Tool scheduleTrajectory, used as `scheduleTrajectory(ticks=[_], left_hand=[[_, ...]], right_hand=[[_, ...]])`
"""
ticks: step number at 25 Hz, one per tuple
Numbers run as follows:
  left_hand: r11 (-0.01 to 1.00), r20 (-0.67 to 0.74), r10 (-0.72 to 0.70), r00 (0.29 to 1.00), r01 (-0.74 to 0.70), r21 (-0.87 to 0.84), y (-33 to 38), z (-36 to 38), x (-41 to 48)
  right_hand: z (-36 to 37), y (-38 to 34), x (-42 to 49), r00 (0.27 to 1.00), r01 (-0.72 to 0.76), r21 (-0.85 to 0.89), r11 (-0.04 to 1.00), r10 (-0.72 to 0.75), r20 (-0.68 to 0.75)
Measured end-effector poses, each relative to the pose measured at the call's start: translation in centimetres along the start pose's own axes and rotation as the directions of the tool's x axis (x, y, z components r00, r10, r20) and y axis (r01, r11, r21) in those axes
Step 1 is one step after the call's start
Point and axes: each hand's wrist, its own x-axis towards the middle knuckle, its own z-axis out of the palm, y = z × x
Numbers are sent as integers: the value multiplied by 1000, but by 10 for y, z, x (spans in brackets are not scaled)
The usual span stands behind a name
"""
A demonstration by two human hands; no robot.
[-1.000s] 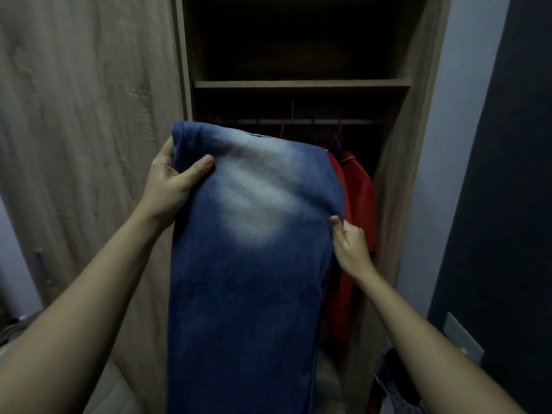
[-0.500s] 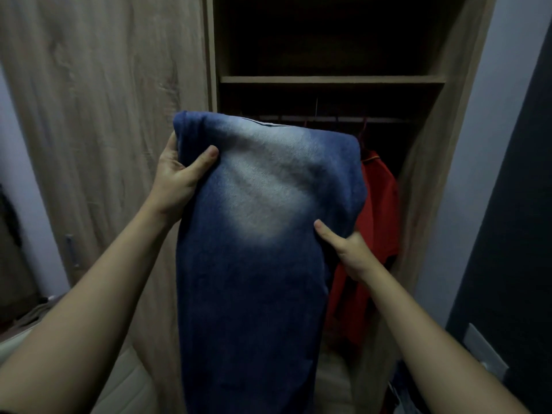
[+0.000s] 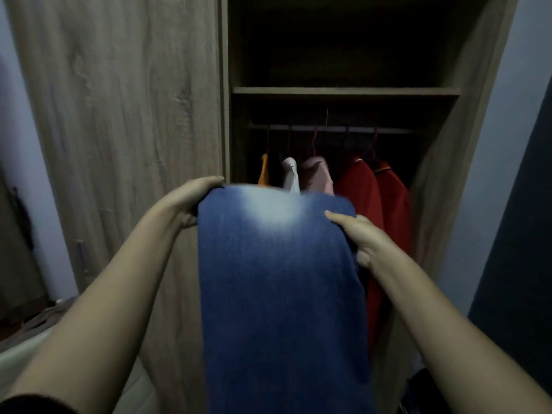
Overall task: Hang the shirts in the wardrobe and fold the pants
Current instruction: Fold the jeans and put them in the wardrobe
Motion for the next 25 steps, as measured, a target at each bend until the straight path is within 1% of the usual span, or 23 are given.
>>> scheduleTrajectory(ticks=[1,2,3,4,5,6,7,8,9,11,12,13,14,16,17,18,19,20,21,22,23,24,25], left_hand=[[963,91,-39,995,62,-264,-23,-2,4],[875,180,3,984,85,-477,-50,0,0],[796,273,21,962,149,-587,-75,7,-15],[812,291,-22,956,187,-553,-94,15,-27],[883,305,-81,949,210,-419,-106,24,-31],[942,222,-136,965,196,-274,-111,32,-28],[972,46,-173,984,178,-154,-108,38,-25],[973,-28,-181,983,175,-147,-100,40,-22],[973,-29,-151,988,143,-182,-91,39,-18],[937,42,-98,994,106,-331,-80,34,-15],[909,73,-80,994,103,-403,-76,34,-18],[899,123,-63,990,110,-424,-75,31,-21],[926,174,-54,983,115,-361,-76,29,-25],[991,219,-76,973,98,-93,-74,29,-28],[996,189,-93,977,94,6,-69,29,-30],[994,132,-109,985,103,48,-67,29,-28],[993,87,-111,990,107,52,-64,29,-29],[994,86,-104,991,105,-12,-65,28,-30],[985,109,-97,989,111,-136,-66,27,-32],[954,142,-61,988,99,-284,-68,23,-33],[925,158,3,987,57,-375,-70,18,-34],[916,176,81,981,-4,-400,-70,14,-37],[938,198,142,970,-68,-341,-66,12,-41]], right_hand=[[-1,2,4,993,-114,58,992,116,-32],[-2,2,4,981,-184,87,979,189,-52],[-5,4,4,974,-211,85,974,217,-71],[-9,5,2,968,-234,50,971,237,-81],[-14,7,-2,969,-235,-8,972,233,-77],[-19,7,-7,973,-225,-64,972,221,-61],[-28,8,-10,985,-172,-102,980,173,-4],[-38,10,-13,988,-115,-117,987,126,94],[-49,14,-15,974,-63,-104,993,84,212],[-57,24,-23,947,-46,-77,996,68,314],[-57,31,-25,952,-46,-75,996,67,299],[-55,38,-27,966,-39,-73,997,56,252],[-53,44,-28,978,-39,-74,996,54,202],[-54,48,-24,988,-66,-67,996,75,139],[-53,44,-24,986,-87,-43,995,92,140],[-53,40,-23,980,-110,-10,994,110,167],[-53,37,-24,970,-125,31,992,116,213],[-53,35,-27,958,-139,88,986,112,263],[-50,33,-31,948,-142,147,979,91,305],[-48,31,-34,943,-119,194,974,50,328],[-49,30,-35,942,-83,221,972,4,334],[-49,28,-35,943,-54,249,967,-33,331],[-49,25,-33,944,-31,273,961,-62,325]])
